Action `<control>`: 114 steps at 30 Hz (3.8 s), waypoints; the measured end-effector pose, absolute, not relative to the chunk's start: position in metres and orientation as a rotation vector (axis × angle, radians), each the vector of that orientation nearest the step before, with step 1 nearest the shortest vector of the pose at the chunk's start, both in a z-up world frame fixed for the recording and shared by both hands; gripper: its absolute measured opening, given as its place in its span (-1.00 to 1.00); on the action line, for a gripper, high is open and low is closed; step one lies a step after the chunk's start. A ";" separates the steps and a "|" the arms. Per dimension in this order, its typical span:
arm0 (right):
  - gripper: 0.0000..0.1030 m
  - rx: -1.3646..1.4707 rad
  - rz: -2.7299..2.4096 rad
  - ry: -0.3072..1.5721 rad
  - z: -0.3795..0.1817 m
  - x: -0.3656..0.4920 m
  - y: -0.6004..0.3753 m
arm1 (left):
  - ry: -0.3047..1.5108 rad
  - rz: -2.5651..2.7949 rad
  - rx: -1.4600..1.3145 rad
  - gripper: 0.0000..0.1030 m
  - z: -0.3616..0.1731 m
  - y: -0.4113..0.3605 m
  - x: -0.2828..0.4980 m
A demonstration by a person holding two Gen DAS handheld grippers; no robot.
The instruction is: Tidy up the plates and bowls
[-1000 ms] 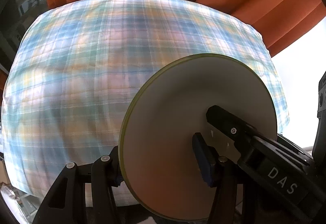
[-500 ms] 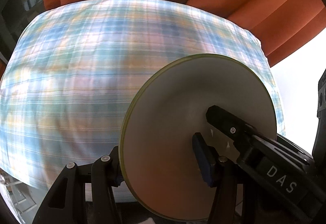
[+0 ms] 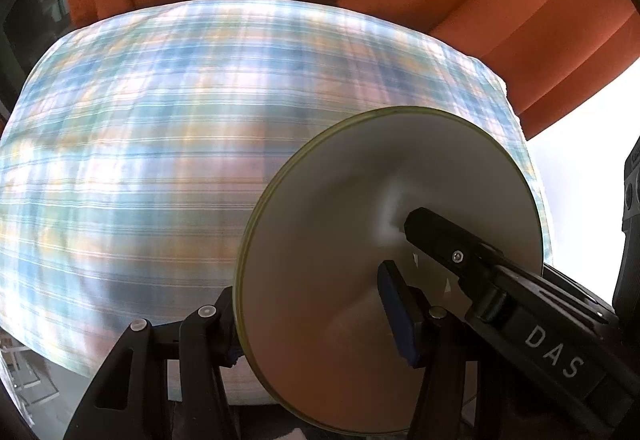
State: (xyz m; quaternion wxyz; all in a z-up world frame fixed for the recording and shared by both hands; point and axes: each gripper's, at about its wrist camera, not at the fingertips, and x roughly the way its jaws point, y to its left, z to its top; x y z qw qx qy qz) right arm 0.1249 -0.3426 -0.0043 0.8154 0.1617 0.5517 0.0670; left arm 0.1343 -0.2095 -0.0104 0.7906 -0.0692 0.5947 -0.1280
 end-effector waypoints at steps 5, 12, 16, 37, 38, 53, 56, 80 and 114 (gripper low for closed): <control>-0.22 0.356 0.122 1.185 -0.010 0.122 -0.371 | 1.296 -0.293 -0.142 0.10 -0.018 -0.235 0.135; -0.22 0.353 0.107 1.208 -0.020 0.119 -0.402 | 1.322 -0.297 -0.154 0.10 -0.031 -0.260 0.131; -0.22 0.337 0.114 1.233 -0.027 0.121 -0.410 | 1.338 -0.276 -0.177 0.10 -0.038 -0.268 0.131; -0.23 0.282 0.221 1.297 -0.046 0.140 -0.399 | 1.353 -0.160 -0.149 0.11 -0.047 -0.263 0.135; -0.23 0.280 0.226 1.297 -0.047 0.139 -0.399 | 1.348 -0.155 -0.145 0.12 -0.047 -0.264 0.136; -0.06 0.291 0.277 1.249 -0.054 0.133 -0.413 | 1.303 -0.040 -0.087 0.35 -0.045 -0.271 0.125; -0.02 0.279 0.289 1.226 -0.050 0.129 -0.412 | 1.263 -0.049 -0.065 0.40 -0.037 -0.271 0.120; 0.57 0.167 -0.066 0.835 0.031 0.043 -0.352 | 0.854 -0.164 -0.051 0.73 0.025 -0.175 0.061; 0.71 0.121 -0.049 0.664 0.006 -0.062 -0.208 | 0.644 -0.049 0.063 0.94 0.007 -0.038 -0.034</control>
